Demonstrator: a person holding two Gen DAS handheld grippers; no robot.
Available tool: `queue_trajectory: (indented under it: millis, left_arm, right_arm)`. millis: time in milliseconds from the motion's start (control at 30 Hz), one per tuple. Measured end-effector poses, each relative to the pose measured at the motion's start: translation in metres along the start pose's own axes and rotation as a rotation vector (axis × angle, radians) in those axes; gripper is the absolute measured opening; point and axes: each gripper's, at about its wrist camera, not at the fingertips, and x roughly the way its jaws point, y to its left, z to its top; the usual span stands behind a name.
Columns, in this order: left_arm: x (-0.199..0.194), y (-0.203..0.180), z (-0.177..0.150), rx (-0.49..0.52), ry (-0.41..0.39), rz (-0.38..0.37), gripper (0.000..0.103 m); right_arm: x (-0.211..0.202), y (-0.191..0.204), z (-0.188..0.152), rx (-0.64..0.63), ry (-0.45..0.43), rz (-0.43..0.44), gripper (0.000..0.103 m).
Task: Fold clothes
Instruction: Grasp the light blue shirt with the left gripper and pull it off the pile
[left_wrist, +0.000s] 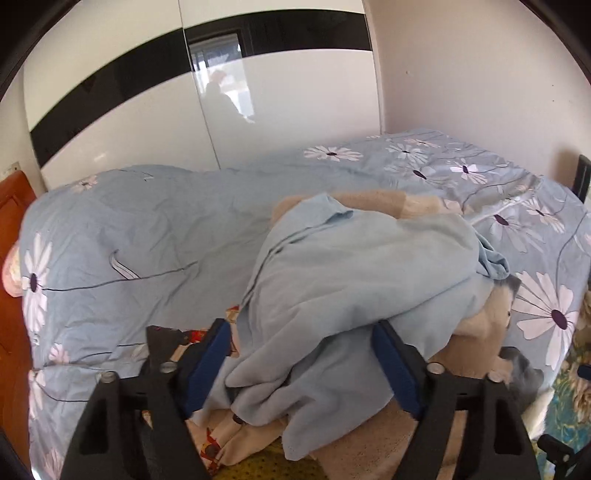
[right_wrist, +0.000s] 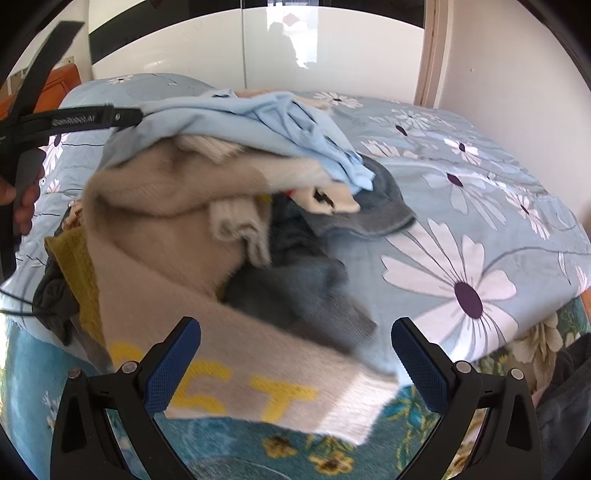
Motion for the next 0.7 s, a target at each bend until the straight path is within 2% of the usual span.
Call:
queue_trajectory:
  millis: [100, 133, 167, 267, 333, 433, 567, 700]
  left_arm:
    - [0.006, 0.005, 0.003, -0.032, 0.019, -0.023, 0.063]
    - [0.007, 0.003, 0.006, -0.044, 0.018, -0.051, 0.043]
    - [0.007, 0.001, 0.009, -0.056, 0.024, -0.061, 0.033]
    - [0.002, -0.003, 0.012, -0.099, 0.021, -0.070, 0.016]
    - [-0.007, 0.001, 0.012, -0.140, -0.002, -0.064, 0.010]
    - [-0.027, 0.010, 0.014, -0.190, -0.043, -0.071, 0.008]
    - [-0.063, 0.010, 0.034, -0.171, -0.106, -0.075, 0.007]
    - [-0.120, 0.003, 0.061, -0.132, -0.205, -0.087, 0.007]
  right_arm:
    - [-0.002, -0.007, -0.006, 0.015, 0.009, 0.000, 0.103]
    - [-0.003, -0.008, -0.007, 0.020, 0.013, 0.002, 0.103]
    - [-0.003, -0.010, -0.009, 0.025, 0.016, 0.005, 0.103]
    - [-0.006, -0.013, -0.013, 0.041, 0.025, 0.015, 0.103]
    - [-0.010, -0.014, -0.016, 0.046, 0.031, 0.015, 0.103]
    - [-0.017, -0.015, -0.020, 0.049, 0.036, 0.012, 0.103]
    - [-0.028, -0.017, -0.023, 0.058, 0.038, 0.003, 0.103]
    - [-0.046, -0.017, -0.022, 0.074, 0.021, 0.011, 0.103]
